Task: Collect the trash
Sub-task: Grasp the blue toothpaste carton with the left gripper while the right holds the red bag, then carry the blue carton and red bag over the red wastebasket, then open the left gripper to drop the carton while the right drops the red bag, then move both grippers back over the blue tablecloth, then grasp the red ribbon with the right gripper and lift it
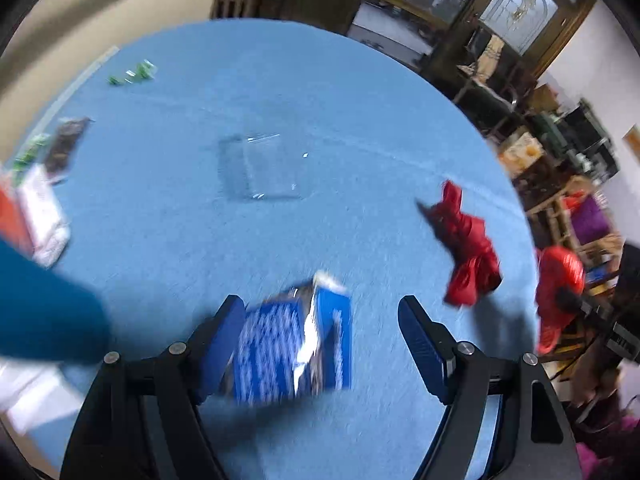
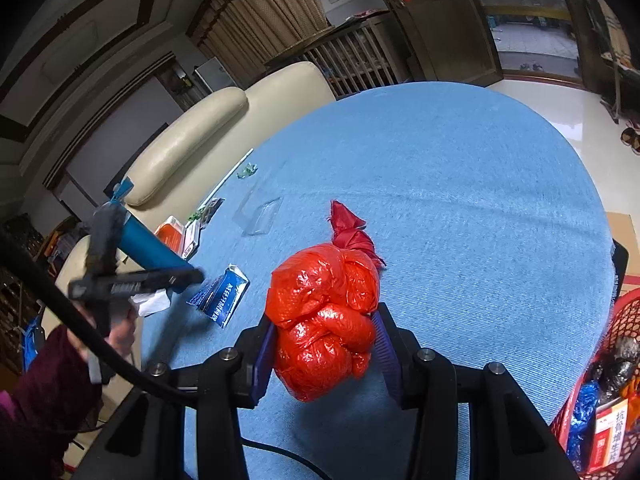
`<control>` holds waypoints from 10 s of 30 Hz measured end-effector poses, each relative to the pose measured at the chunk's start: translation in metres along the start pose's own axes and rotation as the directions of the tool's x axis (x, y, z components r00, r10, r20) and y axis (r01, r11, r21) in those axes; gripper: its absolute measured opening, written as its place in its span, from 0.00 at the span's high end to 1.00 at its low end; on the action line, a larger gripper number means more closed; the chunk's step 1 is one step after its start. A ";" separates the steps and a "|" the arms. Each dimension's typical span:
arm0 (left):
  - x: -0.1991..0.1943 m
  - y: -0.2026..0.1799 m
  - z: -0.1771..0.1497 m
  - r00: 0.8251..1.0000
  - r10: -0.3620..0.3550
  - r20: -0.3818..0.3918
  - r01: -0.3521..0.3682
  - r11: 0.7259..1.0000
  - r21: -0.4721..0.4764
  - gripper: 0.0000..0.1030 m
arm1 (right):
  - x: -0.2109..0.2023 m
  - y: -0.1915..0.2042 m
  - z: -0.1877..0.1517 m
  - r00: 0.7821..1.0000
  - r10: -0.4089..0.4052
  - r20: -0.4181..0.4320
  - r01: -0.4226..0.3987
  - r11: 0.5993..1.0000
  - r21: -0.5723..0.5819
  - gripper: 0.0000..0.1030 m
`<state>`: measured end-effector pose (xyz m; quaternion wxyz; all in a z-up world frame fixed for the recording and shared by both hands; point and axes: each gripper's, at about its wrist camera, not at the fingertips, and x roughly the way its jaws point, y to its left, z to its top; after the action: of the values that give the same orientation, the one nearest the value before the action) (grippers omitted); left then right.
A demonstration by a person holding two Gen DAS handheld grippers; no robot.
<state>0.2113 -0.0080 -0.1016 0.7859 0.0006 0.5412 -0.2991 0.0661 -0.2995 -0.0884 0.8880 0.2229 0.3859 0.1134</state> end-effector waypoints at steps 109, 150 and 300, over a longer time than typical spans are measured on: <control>-0.050 -0.348 -0.096 0.840 0.331 0.430 -0.498 0.784 0.371 0.29 | -0.187 -0.056 -0.044 0.947 -0.127 0.294 0.110 0.991 0.074 0.52; -0.048 -0.353 -0.083 0.870 0.295 0.396 -0.466 0.754 0.462 0.29 | -0.214 -0.079 -0.064 0.937 -0.187 0.295 0.138 0.974 0.178 0.52; -0.073 -0.035 -0.101 0.879 0.407 0.248 -0.388 0.913 -0.125 0.27 | 0.033 -0.010 0.027 0.984 -0.148 -0.096 0.155 0.985 0.072 0.37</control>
<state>0.0920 0.0302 -0.0695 0.8961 0.0428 0.4281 -0.1090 0.1081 -0.3046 -0.0979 0.8661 0.2223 0.4459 0.0400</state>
